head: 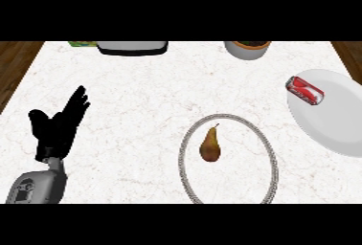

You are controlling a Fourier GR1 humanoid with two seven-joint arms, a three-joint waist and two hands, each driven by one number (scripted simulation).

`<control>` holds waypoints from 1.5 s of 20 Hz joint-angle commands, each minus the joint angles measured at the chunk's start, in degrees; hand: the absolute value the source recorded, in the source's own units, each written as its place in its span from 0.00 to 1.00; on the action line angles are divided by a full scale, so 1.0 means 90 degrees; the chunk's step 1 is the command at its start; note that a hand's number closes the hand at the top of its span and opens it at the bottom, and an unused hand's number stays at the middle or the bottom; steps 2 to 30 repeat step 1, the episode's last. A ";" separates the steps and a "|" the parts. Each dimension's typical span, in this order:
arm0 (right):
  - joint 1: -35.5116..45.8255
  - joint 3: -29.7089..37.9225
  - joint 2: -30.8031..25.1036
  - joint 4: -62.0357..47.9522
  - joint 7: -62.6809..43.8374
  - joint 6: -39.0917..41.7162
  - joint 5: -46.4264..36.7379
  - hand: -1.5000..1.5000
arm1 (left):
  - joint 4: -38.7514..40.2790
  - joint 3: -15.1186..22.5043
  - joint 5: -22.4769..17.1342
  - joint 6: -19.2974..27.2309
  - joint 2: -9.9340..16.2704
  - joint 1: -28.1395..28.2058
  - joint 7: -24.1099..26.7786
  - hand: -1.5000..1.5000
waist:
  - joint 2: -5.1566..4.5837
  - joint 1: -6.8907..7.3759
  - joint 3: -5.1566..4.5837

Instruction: Pick the can from the placemat and place it in the plate

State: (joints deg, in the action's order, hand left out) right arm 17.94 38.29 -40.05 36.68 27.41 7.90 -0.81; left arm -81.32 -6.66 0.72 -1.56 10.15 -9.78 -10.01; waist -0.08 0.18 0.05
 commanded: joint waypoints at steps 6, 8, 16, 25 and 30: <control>-0.0027 -0.0046 -0.0293 -0.0404 0.0178 -0.0022 0.0028 0.00 | -0.0286 0.0117 0.0213 0.0211 -0.0179 0.0414 0.0189 0.50 | 0.0003 0.0015 -0.0001; -0.0027 -0.0046 -0.0293 -0.0404 0.0178 -0.0022 0.0028 0.00 | -0.0286 0.0117 0.0213 0.0211 -0.0179 0.0414 0.0189 0.50 | 0.0003 0.0015 -0.0001; -0.0027 -0.0046 -0.0293 -0.0404 0.0178 -0.0022 0.0028 0.00 | -0.0286 0.0117 0.0213 0.0211 -0.0179 0.0414 0.0189 0.50 | 0.0003 0.0015 -0.0001; -0.0027 -0.0046 -0.0293 -0.0404 0.0178 -0.0022 0.0028 0.00 | -0.0286 0.0117 0.0213 0.0211 -0.0179 0.0414 0.0189 0.50 | 0.0003 0.0015 -0.0001; -0.0027 -0.0046 -0.0293 -0.0404 0.0178 -0.0022 0.0028 0.00 | -0.0286 0.0117 0.0213 0.0211 -0.0179 0.0414 0.0189 0.50 | 0.0003 0.0015 -0.0001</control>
